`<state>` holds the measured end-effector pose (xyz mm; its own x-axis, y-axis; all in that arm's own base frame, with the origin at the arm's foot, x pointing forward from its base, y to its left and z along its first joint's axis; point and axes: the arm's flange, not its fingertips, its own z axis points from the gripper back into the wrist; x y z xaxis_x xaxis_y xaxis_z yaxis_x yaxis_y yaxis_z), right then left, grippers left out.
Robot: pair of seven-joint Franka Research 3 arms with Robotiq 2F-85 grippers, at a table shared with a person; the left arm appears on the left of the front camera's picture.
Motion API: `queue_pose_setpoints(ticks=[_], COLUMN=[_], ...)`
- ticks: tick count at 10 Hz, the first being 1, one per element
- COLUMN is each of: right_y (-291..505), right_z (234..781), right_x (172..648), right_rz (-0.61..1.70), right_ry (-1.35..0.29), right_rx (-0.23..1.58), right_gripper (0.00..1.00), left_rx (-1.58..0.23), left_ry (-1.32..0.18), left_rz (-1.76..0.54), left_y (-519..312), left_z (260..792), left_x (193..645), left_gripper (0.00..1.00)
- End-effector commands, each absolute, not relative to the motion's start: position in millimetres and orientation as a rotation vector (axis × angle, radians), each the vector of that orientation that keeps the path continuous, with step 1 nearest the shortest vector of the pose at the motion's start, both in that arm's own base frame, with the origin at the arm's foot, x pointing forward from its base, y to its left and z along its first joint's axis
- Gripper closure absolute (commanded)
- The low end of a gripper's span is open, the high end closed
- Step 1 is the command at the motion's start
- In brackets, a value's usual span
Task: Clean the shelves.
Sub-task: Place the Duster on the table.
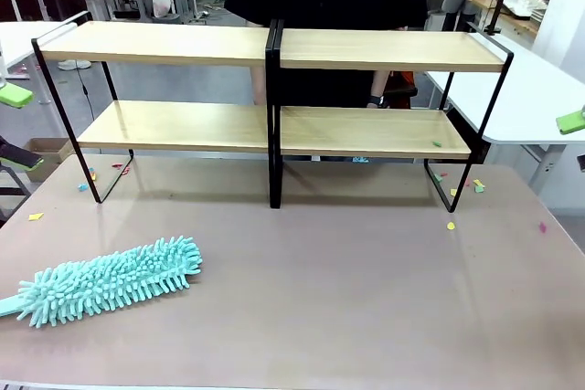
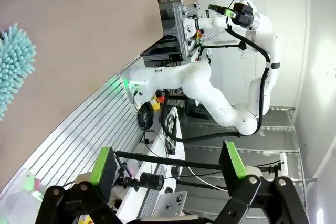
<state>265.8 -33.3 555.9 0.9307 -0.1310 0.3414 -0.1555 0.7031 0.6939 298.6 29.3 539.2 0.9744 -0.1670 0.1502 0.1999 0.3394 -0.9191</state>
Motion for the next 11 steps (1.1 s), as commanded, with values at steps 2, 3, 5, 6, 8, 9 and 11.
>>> queue_pose_setpoints(ticks=[2, 3, 5, 6, 8, 9, 11], right_y=[-31.6, -31.6, -31.6, -31.6, -31.6, -31.6, -31.6], right_z=[556.9, 556.9, 556.9, 556.9, 556.9, 556.9, 556.9], right_x=[269.9, 269.9, 269.9, 269.9, 269.9, 269.9, 269.9], right_rz=[0.025, 0.025, 0.025, 0.025, 0.025, 0.025, 0.025], right_ry=[-0.406, -0.406, -0.406, -0.406, -0.406, -0.406, -0.406], right_rx=[0.812, 0.812, 0.812, 0.812, 0.812, 0.812, 0.812], right_gripper=[0.00, 0.00, 0.00, 0.00, 0.00, 0.00, 0.00], left_rx=[-1.193, -1.193, -1.193, -1.193, -1.193, -1.193, -1.193], left_ry=[-0.027, -0.027, -0.027, -0.027, -0.027, -0.027, -0.027], left_rz=[-0.253, -0.253, -0.253, -0.253, -0.253, -0.253, -0.253], left_y=[31.0, 31.0, 31.0, 31.0, 31.0, 31.0, 31.0], left_z=[538.6, 538.6, 538.6, 538.6, 538.6, 538.6, 538.6], left_x=[297.1, 297.1, 297.1, 297.1, 297.1, 297.1, 297.1], left_gripper=[0.00, 0.00, 0.00, 0.00, 0.00, 0.00, 0.00])
